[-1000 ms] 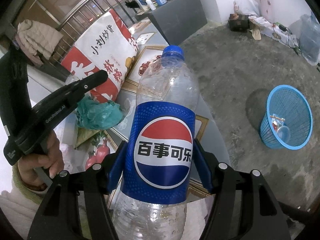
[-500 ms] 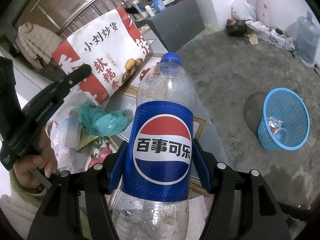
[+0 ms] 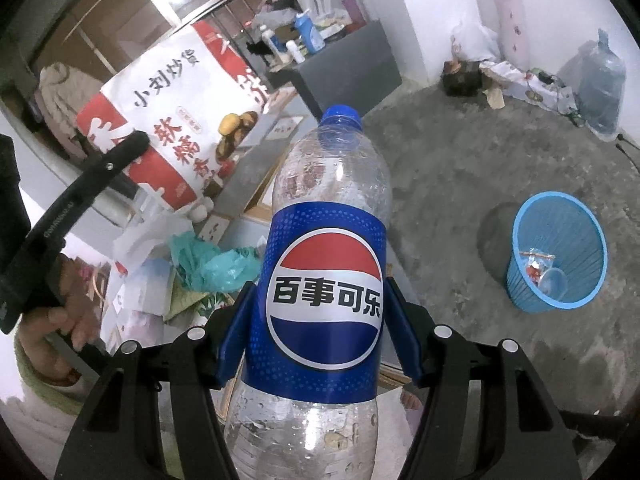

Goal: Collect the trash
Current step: 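Drop the snack bag into the wastebasket with the left tool while right tool carries the bottle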

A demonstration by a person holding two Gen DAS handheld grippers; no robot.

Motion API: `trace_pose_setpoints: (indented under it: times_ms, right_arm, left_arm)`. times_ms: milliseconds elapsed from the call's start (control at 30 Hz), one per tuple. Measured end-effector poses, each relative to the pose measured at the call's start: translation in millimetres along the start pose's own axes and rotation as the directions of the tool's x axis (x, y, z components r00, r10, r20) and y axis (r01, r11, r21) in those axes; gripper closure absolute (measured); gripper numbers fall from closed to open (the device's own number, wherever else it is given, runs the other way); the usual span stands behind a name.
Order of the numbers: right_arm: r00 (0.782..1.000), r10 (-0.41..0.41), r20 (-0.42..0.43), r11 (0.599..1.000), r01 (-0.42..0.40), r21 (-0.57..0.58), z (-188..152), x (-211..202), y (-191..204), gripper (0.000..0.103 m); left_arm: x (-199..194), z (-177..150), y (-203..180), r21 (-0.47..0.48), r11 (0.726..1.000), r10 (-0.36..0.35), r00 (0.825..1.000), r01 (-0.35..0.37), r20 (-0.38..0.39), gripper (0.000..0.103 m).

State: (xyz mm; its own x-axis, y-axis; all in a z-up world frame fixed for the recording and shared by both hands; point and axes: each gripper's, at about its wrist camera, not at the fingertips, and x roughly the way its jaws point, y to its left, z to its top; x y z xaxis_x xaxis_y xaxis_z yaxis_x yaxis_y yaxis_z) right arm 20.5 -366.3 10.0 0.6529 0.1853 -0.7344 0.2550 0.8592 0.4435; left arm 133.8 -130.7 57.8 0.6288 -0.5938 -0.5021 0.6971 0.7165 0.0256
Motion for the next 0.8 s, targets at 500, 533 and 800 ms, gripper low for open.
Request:
trace_pose_setpoints:
  times_ms: [500, 533, 800]
  right_arm:
    - [0.978, -0.146, 0.147, 0.953, 0.1, 0.286, -3, -50, -96, 0.042]
    - [0.975, -0.16, 0.152, 0.933, 0.099, 0.346, -6, -56, -116, 0.042]
    - [0.978, -0.183, 0.105, 0.788, 0.081, 0.611, -21, -52, -232, 0.042]
  left_arm:
    - [37, 63, -68, 0.002, 0.956, -0.292, 0.956, 0.292, -0.027, 0.103]
    - [50, 69, -83, -0.007, 0.941, -0.339, 0.939, 0.339, -0.055, 0.103]
    - [170, 78, -187, -0.105, 0.841, -0.53, 0.773, 0.53, -0.348, 0.103]
